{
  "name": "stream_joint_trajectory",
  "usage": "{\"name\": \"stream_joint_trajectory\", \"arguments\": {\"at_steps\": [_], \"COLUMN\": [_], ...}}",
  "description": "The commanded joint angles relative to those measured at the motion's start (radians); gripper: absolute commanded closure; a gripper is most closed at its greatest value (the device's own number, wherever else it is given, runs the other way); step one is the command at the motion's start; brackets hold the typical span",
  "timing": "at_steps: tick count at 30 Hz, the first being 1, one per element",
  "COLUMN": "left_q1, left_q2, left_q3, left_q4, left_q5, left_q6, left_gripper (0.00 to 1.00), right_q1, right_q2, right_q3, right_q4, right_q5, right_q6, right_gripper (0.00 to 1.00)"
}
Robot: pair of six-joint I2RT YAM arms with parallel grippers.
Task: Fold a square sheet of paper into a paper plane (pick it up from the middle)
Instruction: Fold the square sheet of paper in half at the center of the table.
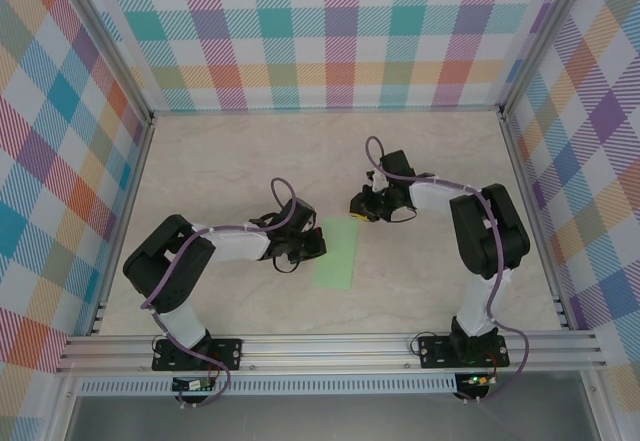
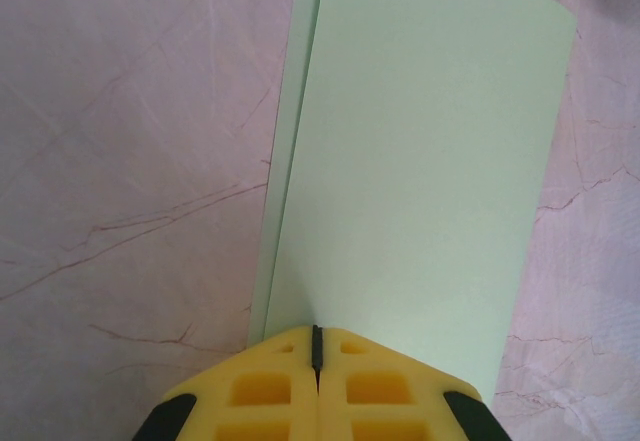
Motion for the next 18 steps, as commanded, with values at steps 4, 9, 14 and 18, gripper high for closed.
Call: {"name": "stream_joint_trajectory", "arguments": {"at_steps": [4, 9, 14, 18], "left_q1": [-0.013, -0.013, -0.013, -0.014], "left_q2": [0.034, 0.039, 0.04, 0.035], "left_q3": [-0.035, -0.035, -0.025, -0.019], "left_q4": [-0.131, -0.128, -0.133, -0.14], "left_q5": [-0.036, -0.034, -0.032, -0.035], "left_q6": [0.018, 0.017, 0.018, 0.022], "left_gripper": [1.0, 1.0, 1.0, 1.0], "right_q1": [0.003, 0.003, 0.003, 0.004], "right_q2": [0.061, 0.097, 0.014, -0.102], "right_q3": [-0.015, -0.02, 0.013, -0.01], "right_q4": [0.004, -0.013, -0.071, -0.08], "right_q5": [0.01, 0.018, 0.036, 0.036], "right_q6": [0.032, 0.018, 0.005, 0.013], "right_gripper": [0.84, 0.84, 0.83, 0.81]}}
